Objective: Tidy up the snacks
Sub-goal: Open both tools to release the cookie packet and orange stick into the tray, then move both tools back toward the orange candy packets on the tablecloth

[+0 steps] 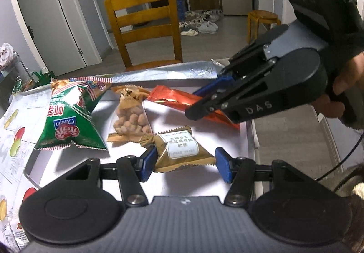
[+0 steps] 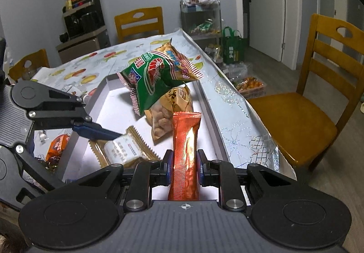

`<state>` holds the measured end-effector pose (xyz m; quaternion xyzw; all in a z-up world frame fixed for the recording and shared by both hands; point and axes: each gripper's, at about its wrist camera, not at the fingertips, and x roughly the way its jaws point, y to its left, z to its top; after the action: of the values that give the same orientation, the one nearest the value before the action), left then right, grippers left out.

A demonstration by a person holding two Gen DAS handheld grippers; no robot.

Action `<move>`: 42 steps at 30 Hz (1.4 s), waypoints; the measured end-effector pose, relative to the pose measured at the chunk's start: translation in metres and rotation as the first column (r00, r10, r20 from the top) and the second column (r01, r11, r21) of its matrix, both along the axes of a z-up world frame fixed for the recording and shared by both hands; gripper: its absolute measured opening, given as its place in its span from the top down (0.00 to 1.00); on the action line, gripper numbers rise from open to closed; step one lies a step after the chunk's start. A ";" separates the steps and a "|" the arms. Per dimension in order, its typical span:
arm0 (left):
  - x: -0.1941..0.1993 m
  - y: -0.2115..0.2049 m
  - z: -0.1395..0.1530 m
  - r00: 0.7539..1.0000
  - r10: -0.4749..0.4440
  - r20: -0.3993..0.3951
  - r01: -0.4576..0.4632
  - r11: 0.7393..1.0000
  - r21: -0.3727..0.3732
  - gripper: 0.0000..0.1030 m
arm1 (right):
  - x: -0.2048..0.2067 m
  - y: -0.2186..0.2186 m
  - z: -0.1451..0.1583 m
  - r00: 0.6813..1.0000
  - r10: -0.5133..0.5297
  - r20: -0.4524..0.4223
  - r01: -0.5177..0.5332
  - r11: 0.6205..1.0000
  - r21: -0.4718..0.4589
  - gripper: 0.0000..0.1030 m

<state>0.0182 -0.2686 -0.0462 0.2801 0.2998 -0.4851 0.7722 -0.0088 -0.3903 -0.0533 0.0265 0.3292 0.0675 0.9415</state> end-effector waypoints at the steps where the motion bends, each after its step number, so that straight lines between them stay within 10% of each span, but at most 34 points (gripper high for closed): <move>1: 0.000 0.002 -0.002 1.000 -0.003 -0.006 0.003 1.000 0.002 0.47 | 0.000 0.000 0.000 1.000 0.000 -0.001 0.000 1.000 -0.002 0.78; 23: 0.000 0.014 -0.004 0.998 0.030 -0.063 -0.031 0.999 -0.018 0.30 | 0.005 0.001 -0.002 0.999 -0.036 -0.035 0.036 0.999 -0.003 0.74; 30: 0.001 0.019 -0.001 0.997 0.063 -0.054 -0.064 0.997 -0.032 0.19 | -0.002 0.006 0.008 1.000 -0.016 0.015 0.015 1.000 0.011 0.30; 42: -0.009 0.042 0.013 0.994 0.112 0.017 -0.110 0.991 -0.071 0.14 | -0.011 0.027 0.024 0.998 0.021 0.066 -0.021 1.000 -0.005 0.10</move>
<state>0.0093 -0.2261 -0.0333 0.2407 0.2897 -0.4487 0.8104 -0.0196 -0.3634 -0.0294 0.0189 0.2981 0.0774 0.9512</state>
